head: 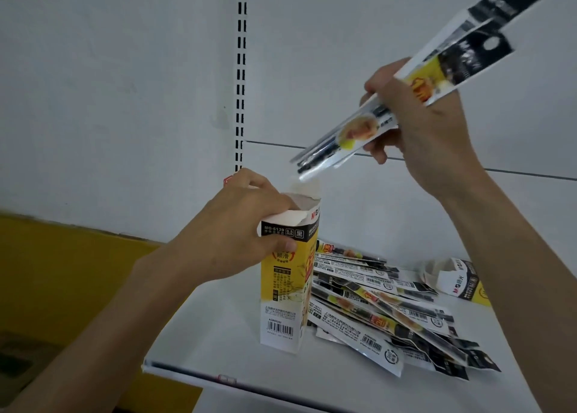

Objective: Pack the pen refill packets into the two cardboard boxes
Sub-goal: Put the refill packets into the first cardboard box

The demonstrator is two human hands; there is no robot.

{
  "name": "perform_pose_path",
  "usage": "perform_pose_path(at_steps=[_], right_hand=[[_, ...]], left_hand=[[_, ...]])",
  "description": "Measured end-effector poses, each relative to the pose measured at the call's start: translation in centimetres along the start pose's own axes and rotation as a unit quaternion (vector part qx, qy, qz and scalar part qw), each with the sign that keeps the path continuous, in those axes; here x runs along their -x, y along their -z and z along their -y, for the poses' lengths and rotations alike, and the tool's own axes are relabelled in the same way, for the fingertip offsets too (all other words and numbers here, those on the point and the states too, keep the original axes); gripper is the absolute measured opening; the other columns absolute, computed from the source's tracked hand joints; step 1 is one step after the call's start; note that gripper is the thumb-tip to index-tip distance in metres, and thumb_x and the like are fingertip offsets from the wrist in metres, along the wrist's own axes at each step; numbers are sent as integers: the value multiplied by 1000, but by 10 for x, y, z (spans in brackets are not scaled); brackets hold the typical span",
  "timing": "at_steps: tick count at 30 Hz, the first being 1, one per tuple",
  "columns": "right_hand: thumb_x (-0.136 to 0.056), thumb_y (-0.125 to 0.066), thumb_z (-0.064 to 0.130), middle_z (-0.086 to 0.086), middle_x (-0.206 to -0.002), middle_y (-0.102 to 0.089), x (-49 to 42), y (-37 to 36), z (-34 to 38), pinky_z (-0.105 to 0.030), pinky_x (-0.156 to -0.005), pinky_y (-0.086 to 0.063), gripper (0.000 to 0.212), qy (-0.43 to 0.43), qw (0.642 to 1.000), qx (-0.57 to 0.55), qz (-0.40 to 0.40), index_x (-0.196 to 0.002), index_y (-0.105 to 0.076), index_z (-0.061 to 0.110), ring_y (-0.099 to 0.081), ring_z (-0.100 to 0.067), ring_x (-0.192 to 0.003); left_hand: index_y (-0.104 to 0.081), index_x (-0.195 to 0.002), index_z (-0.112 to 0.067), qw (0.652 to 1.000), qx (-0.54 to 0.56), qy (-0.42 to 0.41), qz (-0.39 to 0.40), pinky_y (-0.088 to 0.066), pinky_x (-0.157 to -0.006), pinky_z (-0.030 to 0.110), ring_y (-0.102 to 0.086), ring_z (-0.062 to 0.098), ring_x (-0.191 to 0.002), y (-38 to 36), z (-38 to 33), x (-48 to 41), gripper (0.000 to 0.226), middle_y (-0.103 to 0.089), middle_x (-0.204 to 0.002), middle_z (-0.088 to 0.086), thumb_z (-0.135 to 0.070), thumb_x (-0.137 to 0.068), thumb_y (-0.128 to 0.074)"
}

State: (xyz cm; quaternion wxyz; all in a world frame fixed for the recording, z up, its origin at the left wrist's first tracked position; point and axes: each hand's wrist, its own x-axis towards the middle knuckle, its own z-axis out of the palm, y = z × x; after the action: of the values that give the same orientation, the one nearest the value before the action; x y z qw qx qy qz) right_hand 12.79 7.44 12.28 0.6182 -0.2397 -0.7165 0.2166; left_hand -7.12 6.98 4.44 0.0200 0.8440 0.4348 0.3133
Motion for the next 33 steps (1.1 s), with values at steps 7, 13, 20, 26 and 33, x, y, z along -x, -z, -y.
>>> perform_pose_path(at_steps=[7,13,20,26,33], right_hand=[[-85,-66,24,4,-72,-63,-4,-1,0,-21,-47,-45,9,-28,980,162,111,-82,-60,17,-57,-17,-58],[-80,-69,28,6,-67,-67,-14,-3,-1,-18,-50,-46,21,-80,946,244,198,-84,-62,9,-55,-9,-54],[-78,-72,26,11,-78,-63,-3,-37,-38,-20,-64,-44,15,-134,913,269,275,-84,-58,28,-60,-4,-73],[-74,-75,17,5,-75,-64,-5,-25,-27,-20,-55,-45,19,-107,967,143,181,-87,-63,14,-56,-5,-61],[-74,-75,26,-6,-91,-71,6,-24,-39,-44,-83,-50,22,-99,933,252,238,-89,-68,11,-64,-26,-90]], left_hand=[[-47,-92,-62,999,38,-4,-34,-29,-70,4,-23,-26,-95,-4,1,3,48,-36,-104,-18,-28,-71,-73],[-61,-103,-42,999,13,-4,-51,-35,-86,28,-27,2,-102,-7,-7,5,38,-33,-96,-27,-29,-70,-75],[-50,-97,-54,997,49,5,-55,-32,-84,24,-26,-3,-96,-6,-4,2,46,-32,-93,-31,-25,-70,-75],[-61,-104,-37,997,41,5,-59,-30,-78,14,-27,-3,-96,-7,2,5,38,-34,-98,-27,-25,-70,-74],[-59,-112,-34,997,50,16,-63,-31,-85,21,-26,-3,-98,-9,-1,2,44,-31,-95,-31,-24,-72,-73]])
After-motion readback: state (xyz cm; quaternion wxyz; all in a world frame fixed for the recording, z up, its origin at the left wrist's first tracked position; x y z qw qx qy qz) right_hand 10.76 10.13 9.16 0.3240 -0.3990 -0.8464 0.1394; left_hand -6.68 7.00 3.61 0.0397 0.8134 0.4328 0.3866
